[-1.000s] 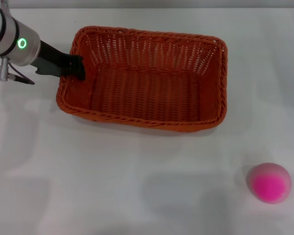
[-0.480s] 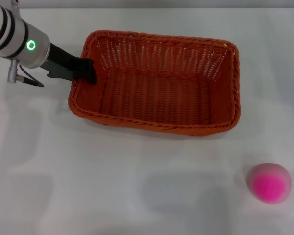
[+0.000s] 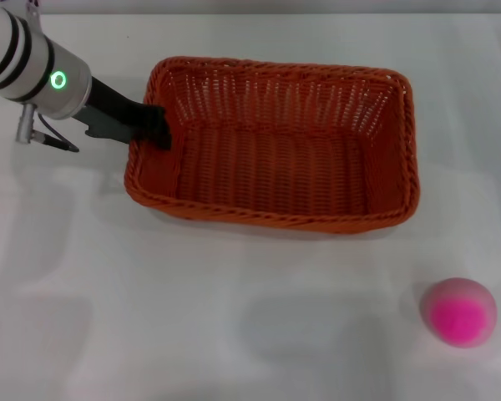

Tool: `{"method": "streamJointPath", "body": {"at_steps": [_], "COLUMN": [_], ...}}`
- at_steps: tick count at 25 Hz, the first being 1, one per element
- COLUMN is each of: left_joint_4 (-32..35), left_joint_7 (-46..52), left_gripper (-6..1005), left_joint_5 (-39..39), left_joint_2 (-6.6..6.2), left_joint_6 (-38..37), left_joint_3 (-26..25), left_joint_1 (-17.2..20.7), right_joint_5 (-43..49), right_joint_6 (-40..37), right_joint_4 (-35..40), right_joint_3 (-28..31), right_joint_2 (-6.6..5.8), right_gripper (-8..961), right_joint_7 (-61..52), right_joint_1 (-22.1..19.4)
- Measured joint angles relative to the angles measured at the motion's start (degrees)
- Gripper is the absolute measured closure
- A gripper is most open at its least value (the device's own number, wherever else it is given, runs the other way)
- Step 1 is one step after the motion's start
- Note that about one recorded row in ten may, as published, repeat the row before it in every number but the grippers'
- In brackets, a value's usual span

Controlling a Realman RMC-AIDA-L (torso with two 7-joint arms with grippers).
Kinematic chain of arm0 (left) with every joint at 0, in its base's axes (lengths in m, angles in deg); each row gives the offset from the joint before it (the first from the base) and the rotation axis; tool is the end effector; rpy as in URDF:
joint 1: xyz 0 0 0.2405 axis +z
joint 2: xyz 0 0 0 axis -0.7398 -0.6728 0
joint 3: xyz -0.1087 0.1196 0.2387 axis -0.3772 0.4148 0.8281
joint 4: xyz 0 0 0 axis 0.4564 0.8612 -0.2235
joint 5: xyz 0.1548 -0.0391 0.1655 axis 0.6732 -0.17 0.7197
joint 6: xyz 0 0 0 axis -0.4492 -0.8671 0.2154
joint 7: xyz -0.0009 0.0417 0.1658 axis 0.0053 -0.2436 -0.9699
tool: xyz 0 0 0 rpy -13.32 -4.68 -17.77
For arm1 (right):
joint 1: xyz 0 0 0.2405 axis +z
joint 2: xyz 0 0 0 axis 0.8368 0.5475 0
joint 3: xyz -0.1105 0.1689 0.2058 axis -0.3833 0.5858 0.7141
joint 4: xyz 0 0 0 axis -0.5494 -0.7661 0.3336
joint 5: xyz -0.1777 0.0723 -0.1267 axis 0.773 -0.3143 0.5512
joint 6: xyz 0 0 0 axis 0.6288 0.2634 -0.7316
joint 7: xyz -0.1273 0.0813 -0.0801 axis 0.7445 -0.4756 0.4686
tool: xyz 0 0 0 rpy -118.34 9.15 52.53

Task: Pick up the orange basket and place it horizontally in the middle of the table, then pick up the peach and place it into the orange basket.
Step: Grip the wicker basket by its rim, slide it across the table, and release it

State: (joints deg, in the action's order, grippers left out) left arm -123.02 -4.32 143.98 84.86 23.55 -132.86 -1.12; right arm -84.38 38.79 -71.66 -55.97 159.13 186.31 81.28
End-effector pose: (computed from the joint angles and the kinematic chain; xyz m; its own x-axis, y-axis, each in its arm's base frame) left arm -0.2037 0.4572 -0.0793 0.3779 0.9207 0.0974 0.8680 -0.3157 -0.3832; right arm 0.4614 0.3912 0.0593 0.5967 -0.1550 -0.7873 -0.7825 0.1047 -0.6137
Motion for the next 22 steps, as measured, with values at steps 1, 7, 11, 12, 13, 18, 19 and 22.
{"method": "streamJointPath", "body": {"at_steps": [1,7,11,12,13,18,19,22], "left_joint_4": [0.00,0.32,-0.23,-0.59,-0.99,-3.00,-3.33,-5.11], "left_joint_7": [0.00,0.32,0.24,0.22,0.21,0.30,0.38,0.72], "left_gripper": [858,833,782,744,705,558,535,476], "left_joint_5": [-0.08,-1.39,-2.23,-2.24,-2.25,-2.43,-2.62,-3.86], "left_joint_2": [0.03,0.03,-0.01,-0.01,-0.01,0.06,0.06,0.07], "left_joint_6": [0.36,1.15,2.68,2.97,3.26,5.09,5.50,6.85], "left_joint_3": [0.05,0.02,0.03,0.04,0.05,-0.05,-0.09,-0.15], "left_joint_1": [-0.08,-0.15,0.18,0.31,0.48,1.74,2.05,3.38], "right_joint_5": [0.00,0.00,0.00,0.00,0.00,0.00,0.00,0.00], "right_joint_6": [0.00,-0.70,-0.96,-1.00,-1.02,-1.04,-1.06,-1.08], "right_joint_4": [0.00,0.00,0.00,0.00,0.00,0.06,0.07,0.08], "right_joint_3": [0.00,0.00,0.00,0.00,0.00,0.00,0.00,0.01], "right_joint_2": [0.00,-0.10,-0.16,-0.17,-0.17,-0.18,-0.18,-0.21], "right_gripper": [141,141,141,141,141,141,141,141], "right_joint_7": [0.00,0.00,0.00,0.00,0.00,0.00,0.00,0.00], "right_joint_1": [0.00,0.51,0.87,0.95,0.99,1.20,1.20,1.25]}}
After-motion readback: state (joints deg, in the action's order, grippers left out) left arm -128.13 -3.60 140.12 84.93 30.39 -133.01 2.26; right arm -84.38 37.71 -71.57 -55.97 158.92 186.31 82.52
